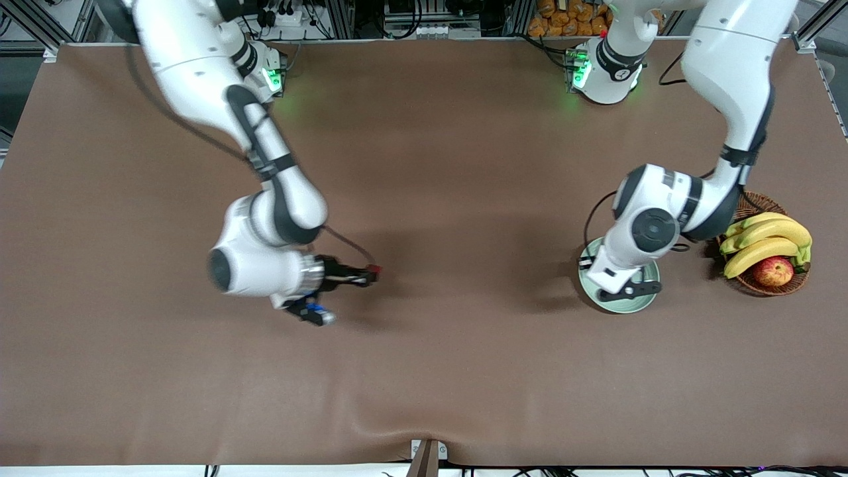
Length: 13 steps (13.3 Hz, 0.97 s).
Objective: Collect all strawberries into plate
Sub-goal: 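Release the strawberry onto the plate while the right gripper carries the third, then set the third strawberry mid-table with the right gripper while the left gripper returns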
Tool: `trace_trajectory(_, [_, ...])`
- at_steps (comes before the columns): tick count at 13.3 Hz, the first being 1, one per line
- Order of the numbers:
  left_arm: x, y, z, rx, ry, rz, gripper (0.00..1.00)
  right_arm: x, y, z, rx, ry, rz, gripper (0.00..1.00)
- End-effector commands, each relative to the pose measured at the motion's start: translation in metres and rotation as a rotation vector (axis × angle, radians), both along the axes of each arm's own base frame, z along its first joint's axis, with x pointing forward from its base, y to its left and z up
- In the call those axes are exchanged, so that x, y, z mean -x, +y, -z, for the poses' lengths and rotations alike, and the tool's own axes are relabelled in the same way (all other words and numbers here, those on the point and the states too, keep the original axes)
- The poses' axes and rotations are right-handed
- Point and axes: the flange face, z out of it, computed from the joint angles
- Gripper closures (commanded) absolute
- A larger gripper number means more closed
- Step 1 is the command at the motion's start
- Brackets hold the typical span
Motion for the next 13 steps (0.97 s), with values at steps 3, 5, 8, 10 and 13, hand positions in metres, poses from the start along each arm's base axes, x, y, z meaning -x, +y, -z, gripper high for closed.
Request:
trace_trajectory(3, [-0.006,0.044,0.000,0.005,0.004,0.035,0.00,0.046,0.080,0.037,0.051,0.015,0.055,1.00])
trace_trajectory(5, [-0.008,0.031,-0.022,0.006,-0.003,0.037,0.00,0.060,0.098,0.061,0.072,-0.017,0.049,0.96])
trace_trajectory(8, [-0.003,-0.046,-0.059,0.049,-0.028,0.077,0.00,0.056,0.095,0.064,0.076,-0.040,0.065,0.30])
trace_trajectory(10, [0.010,-0.114,-0.070,0.096,-0.046,0.005,0.00,0.040,0.079,0.027,0.052,-0.056,0.078,0.00])
trace_trajectory(13, [0.034,-0.215,-0.067,0.137,-0.051,-0.041,0.00,0.009,0.015,-0.069,0.020,-0.011,0.066,0.00])
